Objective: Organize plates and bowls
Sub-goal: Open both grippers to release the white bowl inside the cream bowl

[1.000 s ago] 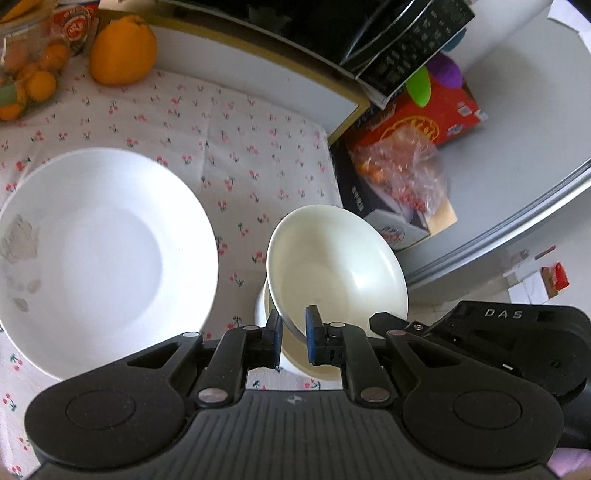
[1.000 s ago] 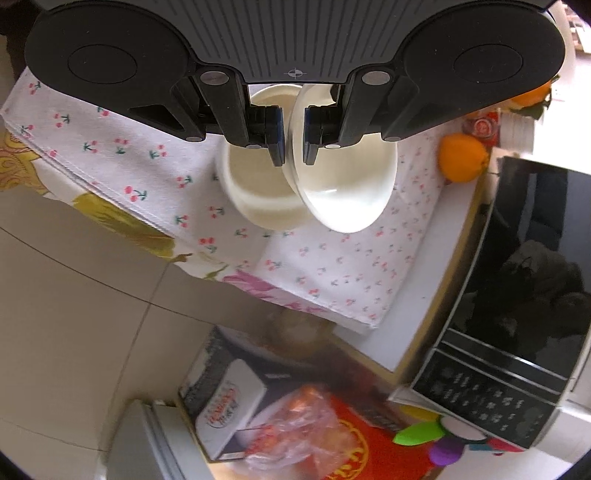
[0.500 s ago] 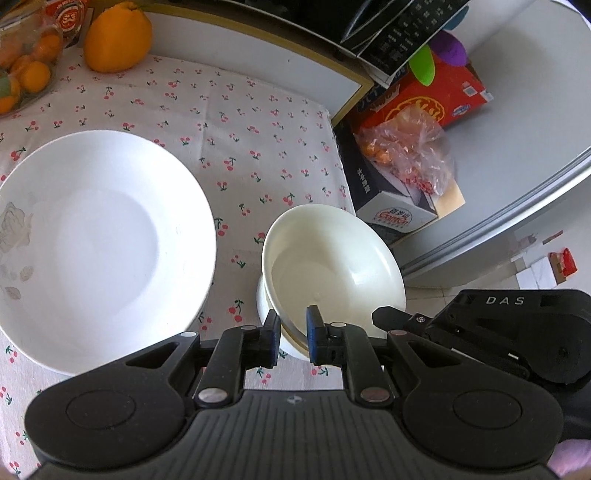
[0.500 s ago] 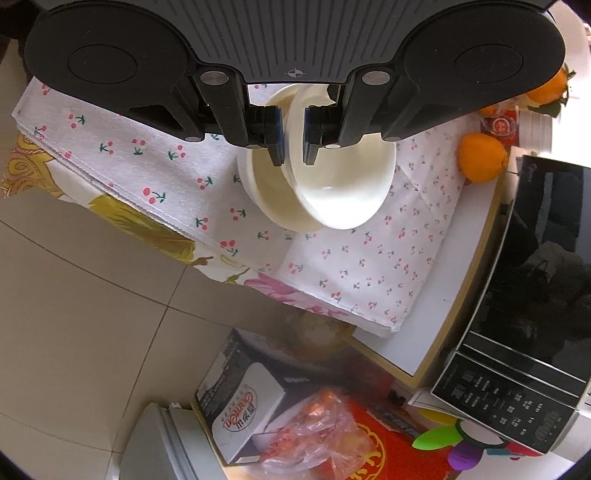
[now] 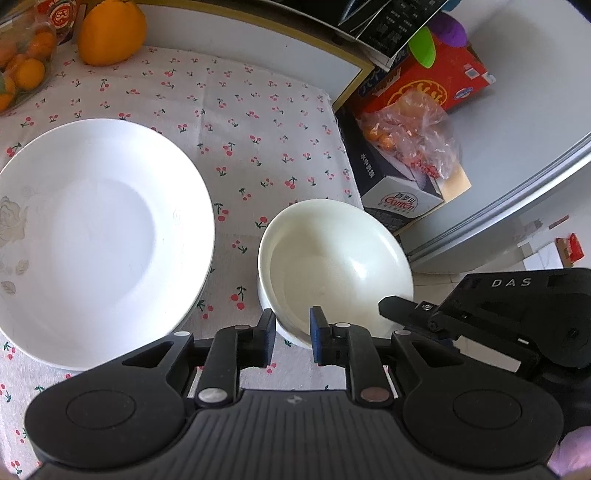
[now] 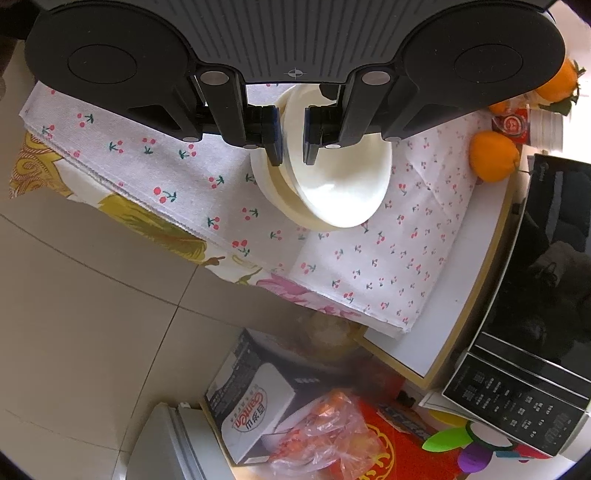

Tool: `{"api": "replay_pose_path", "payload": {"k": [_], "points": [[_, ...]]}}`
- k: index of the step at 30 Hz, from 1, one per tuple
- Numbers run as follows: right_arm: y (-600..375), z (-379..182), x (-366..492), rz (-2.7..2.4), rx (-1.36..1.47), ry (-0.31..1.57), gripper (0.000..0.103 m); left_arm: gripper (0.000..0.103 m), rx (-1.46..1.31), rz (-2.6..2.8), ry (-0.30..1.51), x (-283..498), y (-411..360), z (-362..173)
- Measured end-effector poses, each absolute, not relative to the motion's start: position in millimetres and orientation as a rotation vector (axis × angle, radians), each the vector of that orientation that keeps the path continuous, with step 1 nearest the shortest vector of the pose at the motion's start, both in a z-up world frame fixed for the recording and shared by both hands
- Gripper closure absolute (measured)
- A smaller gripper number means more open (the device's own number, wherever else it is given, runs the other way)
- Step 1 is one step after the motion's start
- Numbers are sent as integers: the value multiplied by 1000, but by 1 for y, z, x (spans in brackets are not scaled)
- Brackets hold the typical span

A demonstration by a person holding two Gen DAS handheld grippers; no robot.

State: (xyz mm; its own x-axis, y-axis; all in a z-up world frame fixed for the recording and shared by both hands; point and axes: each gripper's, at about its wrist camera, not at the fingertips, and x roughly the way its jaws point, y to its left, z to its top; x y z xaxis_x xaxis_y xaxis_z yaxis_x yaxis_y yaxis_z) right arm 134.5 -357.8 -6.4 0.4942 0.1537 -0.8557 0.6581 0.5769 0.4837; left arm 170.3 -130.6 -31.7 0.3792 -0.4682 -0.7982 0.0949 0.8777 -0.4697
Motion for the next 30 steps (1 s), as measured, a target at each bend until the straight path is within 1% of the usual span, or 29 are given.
{"api": "replay_pose_path", "payload": {"k": [5, 7, 10, 11, 13, 16, 17, 18, 19, 21, 24, 30], "points": [[-358, -5, 135, -358, 928, 1040, 88, 80, -344, -366, 1134, 170, -134, -33], [-359, -5, 135, -354, 928, 1042, 81, 77, -336, -366, 1129, 169, -134, -33], [-359, -4, 135, -346, 928, 1045, 77, 74, -319, -368, 1125, 169, -134, -33], [-359, -4, 135, -343, 927, 1046, 76, 71, -312, -370, 1123, 168, -134, -33], [-359, -2, 136, -340, 924, 1043, 66, 66, -296, -372, 1121, 168, -135, -34], [-358, 2, 136, -334, 901, 1032, 60, 60, -278, -380, 1119, 166, -134, -33], [-357, 3, 136, -329, 894, 1030, 58, 56, -273, -387, 1118, 165, -134, -33], [-356, 5, 136, -324, 885, 1027, 52, 51, -267, -393, 1117, 165, -134, -32], [-356, 6, 136, -320, 877, 1024, 48, 49, -260, -398, 1115, 165, -134, -32], [-354, 10, 136, -312, 859, 1014, 46, 42, -242, -409, 1106, 163, -133, -31], [-352, 13, 136, -297, 843, 1006, 41, 36, -214, -415, 1092, 161, -132, -30], [-347, 18, 138, -272, 778, 992, 37, 26, -158, -439, 1054, 154, -126, -26]]}}
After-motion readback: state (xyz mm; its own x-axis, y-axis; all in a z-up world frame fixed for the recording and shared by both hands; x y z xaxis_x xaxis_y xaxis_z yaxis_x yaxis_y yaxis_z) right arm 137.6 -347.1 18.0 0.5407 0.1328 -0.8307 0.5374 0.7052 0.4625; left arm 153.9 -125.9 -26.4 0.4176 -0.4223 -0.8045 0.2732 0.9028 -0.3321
